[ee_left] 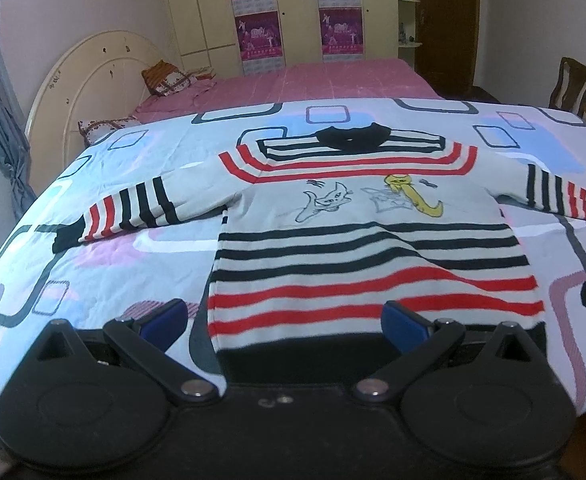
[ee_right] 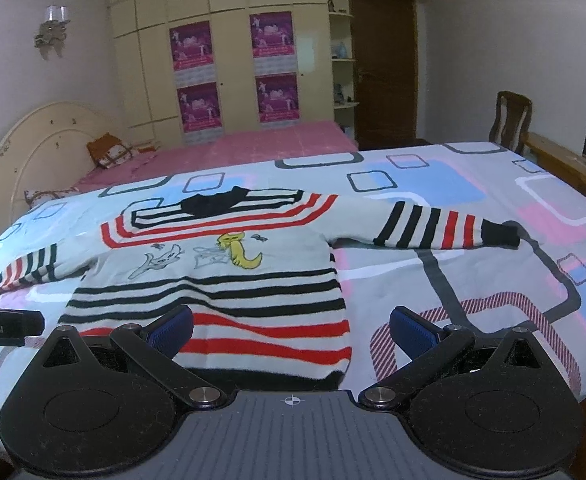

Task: Fold small clothes
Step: 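Grasp the black cuff of one sleeve with the right gripper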

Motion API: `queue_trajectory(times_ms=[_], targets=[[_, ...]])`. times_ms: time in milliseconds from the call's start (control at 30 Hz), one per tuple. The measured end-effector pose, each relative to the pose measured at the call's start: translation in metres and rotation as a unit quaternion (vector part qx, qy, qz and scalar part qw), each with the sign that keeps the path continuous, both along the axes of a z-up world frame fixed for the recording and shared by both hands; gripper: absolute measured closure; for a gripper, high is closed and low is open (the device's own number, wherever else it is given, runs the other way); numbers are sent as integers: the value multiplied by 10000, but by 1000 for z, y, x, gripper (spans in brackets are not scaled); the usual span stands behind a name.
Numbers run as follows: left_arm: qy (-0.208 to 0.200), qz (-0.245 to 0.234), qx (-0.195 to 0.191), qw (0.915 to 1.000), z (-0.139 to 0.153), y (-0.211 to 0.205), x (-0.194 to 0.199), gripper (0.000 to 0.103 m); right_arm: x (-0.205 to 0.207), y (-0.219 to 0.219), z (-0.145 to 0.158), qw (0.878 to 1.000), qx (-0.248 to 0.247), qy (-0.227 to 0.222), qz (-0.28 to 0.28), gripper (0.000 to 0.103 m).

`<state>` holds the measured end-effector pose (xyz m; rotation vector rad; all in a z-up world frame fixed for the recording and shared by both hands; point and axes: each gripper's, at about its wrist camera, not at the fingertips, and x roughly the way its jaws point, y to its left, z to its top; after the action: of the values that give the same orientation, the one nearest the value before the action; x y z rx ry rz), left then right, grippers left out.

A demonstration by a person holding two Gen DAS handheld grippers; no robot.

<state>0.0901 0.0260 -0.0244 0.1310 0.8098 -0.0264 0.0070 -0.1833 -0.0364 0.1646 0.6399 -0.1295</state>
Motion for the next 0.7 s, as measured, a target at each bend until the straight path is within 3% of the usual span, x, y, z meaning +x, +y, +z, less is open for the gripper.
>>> queue_trajectory(times_ms=[700], targets=[[363,-470,-332,9977,-29,38,129,0,102,12,-27,9956,99,291,-887,0]])
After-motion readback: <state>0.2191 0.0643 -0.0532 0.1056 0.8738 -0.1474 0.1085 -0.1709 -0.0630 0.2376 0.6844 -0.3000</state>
